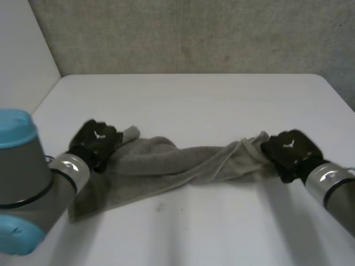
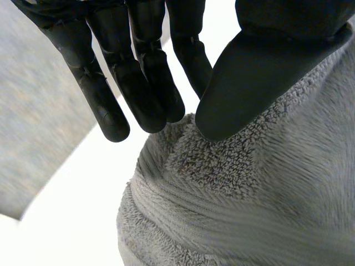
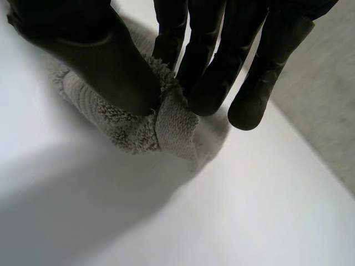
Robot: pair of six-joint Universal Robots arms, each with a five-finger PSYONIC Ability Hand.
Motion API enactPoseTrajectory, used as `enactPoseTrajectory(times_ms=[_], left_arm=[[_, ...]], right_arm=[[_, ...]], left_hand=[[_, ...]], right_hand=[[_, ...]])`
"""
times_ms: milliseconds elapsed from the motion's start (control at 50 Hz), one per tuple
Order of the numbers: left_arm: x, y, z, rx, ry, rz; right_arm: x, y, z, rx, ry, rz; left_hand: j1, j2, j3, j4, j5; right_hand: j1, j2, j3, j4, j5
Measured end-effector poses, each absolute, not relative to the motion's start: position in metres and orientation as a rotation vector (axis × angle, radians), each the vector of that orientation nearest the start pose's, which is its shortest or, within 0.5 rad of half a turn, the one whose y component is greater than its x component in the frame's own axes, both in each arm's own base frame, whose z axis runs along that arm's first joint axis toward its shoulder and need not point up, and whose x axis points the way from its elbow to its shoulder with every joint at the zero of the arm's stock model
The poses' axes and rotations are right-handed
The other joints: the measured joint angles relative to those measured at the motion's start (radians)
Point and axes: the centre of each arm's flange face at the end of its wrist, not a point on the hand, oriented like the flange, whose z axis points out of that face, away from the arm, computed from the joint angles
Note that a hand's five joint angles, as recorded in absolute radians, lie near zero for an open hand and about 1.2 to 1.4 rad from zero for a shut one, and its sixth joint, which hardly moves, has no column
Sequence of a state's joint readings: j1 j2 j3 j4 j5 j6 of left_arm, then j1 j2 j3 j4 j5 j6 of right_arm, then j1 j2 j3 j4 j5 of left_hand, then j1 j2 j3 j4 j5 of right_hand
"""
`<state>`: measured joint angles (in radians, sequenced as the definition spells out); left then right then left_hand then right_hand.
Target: Fold the towel.
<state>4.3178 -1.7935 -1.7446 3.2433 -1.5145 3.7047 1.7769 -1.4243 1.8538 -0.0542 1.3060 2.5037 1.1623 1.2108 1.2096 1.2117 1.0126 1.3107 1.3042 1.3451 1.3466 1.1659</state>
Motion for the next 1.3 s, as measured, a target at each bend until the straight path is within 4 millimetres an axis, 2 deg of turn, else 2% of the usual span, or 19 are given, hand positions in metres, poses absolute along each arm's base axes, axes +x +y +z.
enactPoseTrajectory(times_ms=[20,160,200,260,320,360,460,540,600,680,720,740,760,780,840,980,1060,1160,1300], left_arm=[[-0.247,-0.234,0.205,1.183,2.168,-1.858],[-0.236,-0.187,0.303,1.035,2.026,-2.21],[-0.232,-0.177,0.324,0.998,1.986,-2.283],[-0.227,-0.167,0.347,0.955,1.943,-2.353],[-0.224,-0.167,0.356,0.934,1.935,-2.366],[-0.225,-0.173,0.353,0.932,1.958,-2.341],[-0.231,-0.209,0.315,0.961,2.117,-2.158],[-0.24,-0.244,0.266,0.996,2.265,-1.972],[-0.25,-0.276,0.225,1.013,2.349,-1.859],[-0.26,-0.308,0.188,1.016,2.389,-1.803],[-0.264,-0.318,0.178,1.013,2.393,-1.799],[-0.267,-0.325,0.173,1.009,2.391,-1.806],[-0.268,-0.327,0.172,1.005,2.389,-1.811],[-0.269,-0.331,0.172,0.997,2.386,-1.826],[-0.271,-0.334,0.179,0.973,2.38,-1.864],[-0.264,-0.311,0.216,0.893,2.386,-1.973],[-0.254,-0.275,0.233,0.876,2.396,-2.003],[-0.242,-0.24,0.234,0.881,2.402,-2.0],[-0.225,-0.202,0.216,0.883,2.425,-1.952]], right_arm=[[0.209,-0.242,0.198,-1.276,2.263,-1.812],[0.208,-0.208,0.279,-1.238,2.161,-1.848],[0.208,-0.201,0.296,-1.224,2.135,-1.834],[0.206,-0.197,0.32,-1.198,2.106,-1.826],[0.204,-0.201,0.335,-1.177,2.091,-1.836],[0.202,-0.208,0.339,-1.168,2.094,-1.836],[0.202,-0.235,0.325,-1.151,2.154,-1.758],[0.206,-0.258,0.297,-1.148,2.219,-1.633],[0.211,-0.276,0.263,-1.145,2.274,-1.493],[0.217,-0.291,0.226,-1.135,2.315,-1.378],[0.218,-0.296,0.212,-1.127,2.326,-1.35],[0.22,-0.3,0.202,-1.116,2.334,-1.344],[0.221,-0.301,0.199,-1.111,2.337,-1.349],[0.221,-0.303,0.193,-1.098,2.344,-1.36],[0.222,-0.307,0.185,-1.07,2.359,-1.407],[0.219,-0.309,0.186,-1.034,2.379,-1.543],[0.217,-0.306,0.188,-1.031,2.377,-1.611],[0.216,-0.302,0.185,-1.046,2.376,-1.628],[0.216,-0.297,0.177,-1.108,2.382,-1.603]], left_hand=[[0.0,0.001,0.002,0.001,0.003],[0.006,0.005,0.005,0.005,0.005],[0.006,0.005,0.006,0.005,0.009],[0.006,0.005,0.006,0.005,0.009],[0.006,0.005,0.006,0.005,0.009],[0.006,0.006,0.006,0.005,0.009],[0.015,0.006,0.006,0.006,0.009],[0.015,0.006,0.006,0.006,0.009],[0.015,0.006,0.006,0.006,0.009],[0.015,0.002,0.003,0.001,0.009],[-0.011,-0.035,-0.033,-0.017,-0.004],[-0.259,-0.304,-0.274,-0.277,-0.248],[-0.333,-0.379,-0.374,-0.379,-0.351],[-0.557,-0.61,-0.6,-0.584,-0.557],[-0.869,-0.919,-0.917,-0.918,-0.887],[-0.972,-1.026,-1.024,-1.025,-0.976],[-0.976,-1.031,-1.028,-1.03,-0.98],[-0.962,-1.007,-1.007,-1.01,-0.978],[-0.912,-0.958,-0.958,-0.961,-0.934]], right_hand=[[0.0,0.0,0.0,0.0,0.0],[0.0,0.0,0.0,0.0,0.0],[0.0,0.0,0.0,0.0,0.0],[0.0,0.0,0.0,0.0,0.0],[0.0,0.0,0.0,0.0,0.0],[0.0,0.0,0.0,0.0,0.0],[0.0,0.0,0.0,0.0,0.0],[0.0,0.0,0.0,0.0,0.0],[0.0,0.0,0.0,0.0,0.0],[0.0,0.0,0.0,0.0,0.0],[0.0,0.0,0.0,0.0,0.0],[0.0,0.0,0.0,0.0,0.0],[0.0,0.0,0.0,0.0,0.0],[0.0,0.0,0.0,0.0,0.0],[0.0,0.0,0.0,0.0,0.0],[0.0,0.0,0.0,0.0,0.0],[0.0,0.0,0.0,0.0,0.0],[0.0,0.0,0.0,0.0,0.0],[0.0,0.0,0.0,0.0,0.0]])
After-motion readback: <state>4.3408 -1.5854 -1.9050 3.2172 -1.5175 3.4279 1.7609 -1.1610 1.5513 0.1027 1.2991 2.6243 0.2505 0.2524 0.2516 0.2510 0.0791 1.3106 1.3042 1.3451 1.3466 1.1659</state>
